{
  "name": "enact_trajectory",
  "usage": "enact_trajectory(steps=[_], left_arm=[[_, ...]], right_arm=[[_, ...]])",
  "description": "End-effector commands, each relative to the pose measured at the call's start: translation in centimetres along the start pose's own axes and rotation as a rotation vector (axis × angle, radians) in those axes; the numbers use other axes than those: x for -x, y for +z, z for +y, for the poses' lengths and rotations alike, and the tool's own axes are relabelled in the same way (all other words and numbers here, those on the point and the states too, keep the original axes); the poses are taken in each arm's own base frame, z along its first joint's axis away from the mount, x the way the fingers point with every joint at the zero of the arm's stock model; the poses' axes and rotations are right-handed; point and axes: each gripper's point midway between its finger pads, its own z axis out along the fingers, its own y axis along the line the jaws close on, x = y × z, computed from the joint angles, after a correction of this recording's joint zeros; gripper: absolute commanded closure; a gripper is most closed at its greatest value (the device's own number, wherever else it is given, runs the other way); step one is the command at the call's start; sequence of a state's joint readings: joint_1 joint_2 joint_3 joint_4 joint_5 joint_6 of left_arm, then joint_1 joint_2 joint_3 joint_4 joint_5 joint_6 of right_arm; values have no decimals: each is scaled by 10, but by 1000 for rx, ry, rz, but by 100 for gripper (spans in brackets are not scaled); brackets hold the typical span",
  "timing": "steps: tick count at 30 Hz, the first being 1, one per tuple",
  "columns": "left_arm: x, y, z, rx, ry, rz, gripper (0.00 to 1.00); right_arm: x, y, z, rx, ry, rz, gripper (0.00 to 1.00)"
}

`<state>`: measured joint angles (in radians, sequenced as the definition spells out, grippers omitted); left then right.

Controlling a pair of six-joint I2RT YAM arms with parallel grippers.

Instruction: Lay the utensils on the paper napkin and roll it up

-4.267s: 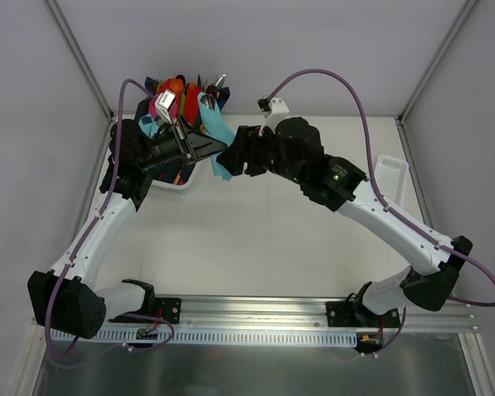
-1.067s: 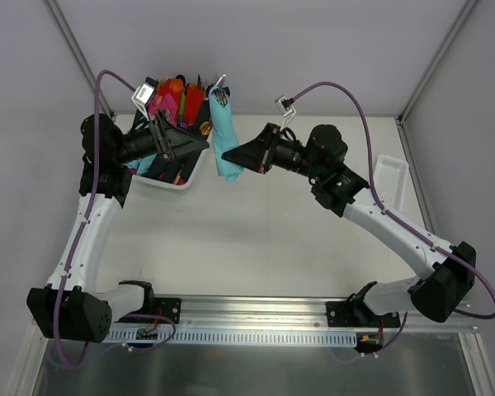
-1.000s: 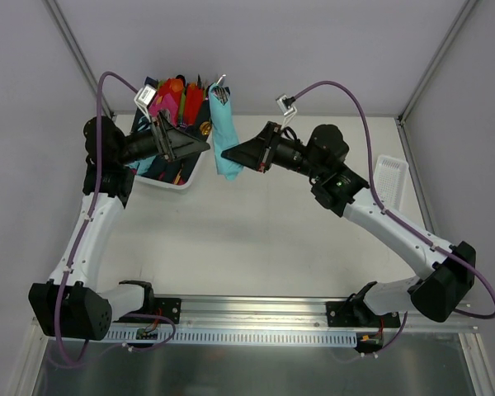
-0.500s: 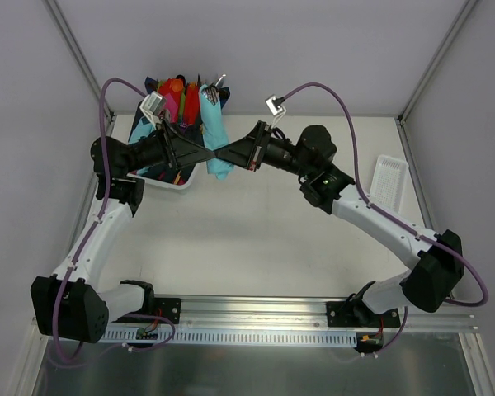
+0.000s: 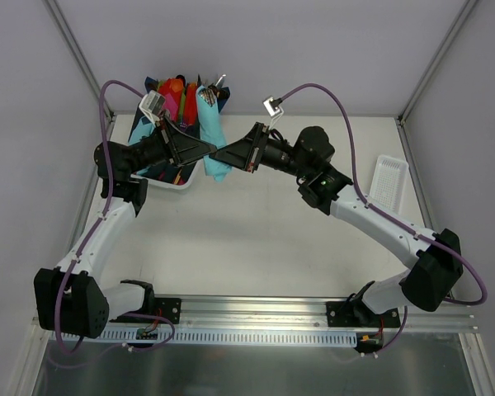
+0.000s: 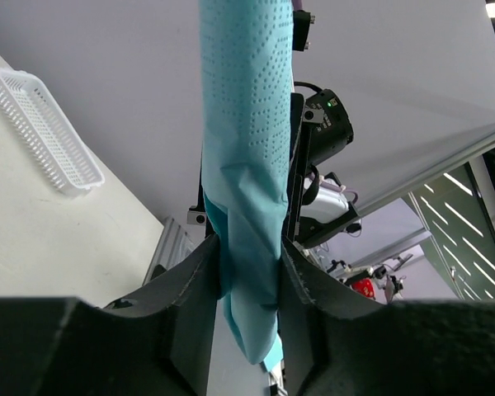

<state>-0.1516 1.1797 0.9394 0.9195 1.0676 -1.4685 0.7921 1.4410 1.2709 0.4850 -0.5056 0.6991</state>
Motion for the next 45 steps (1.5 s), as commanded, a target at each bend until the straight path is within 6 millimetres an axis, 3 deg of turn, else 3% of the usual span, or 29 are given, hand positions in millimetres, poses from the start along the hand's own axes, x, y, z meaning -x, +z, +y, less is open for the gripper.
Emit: enact_trajectory(steps=[1,13,18,19,20,22,26,31,34,35,38,41,45], left_arm=[[2,2,-13,-51,32,-19,70],[7,3,-6,-41,-21,-37,100],[10,4,-4,-47,-68,-58,100],[11,4,-4,-50,-71,-56,97],[11,4,-5,-52,-71,-58,83],[12,5,-6,-51,-64,-62,78],[10,5,-6,-48,-57,-54,80],[8,6,-5,-47,-50,-48,98],[9,6,-3,-39,-52,-49,100],[9,6,-1,-32,-52,-47,100],[5,5,5,6,-27,-13,100],[1,4,9,38,17,27,100],[-2,2,12,72,111,83,100]], right_arm=[[14,-1,26,82,-61,-52,100],[5,-7,18,43,-101,-24,100],[-3,-14,16,17,-139,-2,100],[-3,-15,15,15,-140,-2,100],[-5,-15,14,13,-137,3,100],[-6,-15,13,10,-136,7,100],[-6,-13,12,10,-136,7,100],[-8,-9,15,24,-131,18,100],[-10,-9,11,10,-124,23,89],[-12,-11,11,2,-121,29,75],[-14,-15,8,-25,-136,43,50],[-16,-23,10,-43,-165,61,42],[-16,-33,5,-67,-165,64,39]])
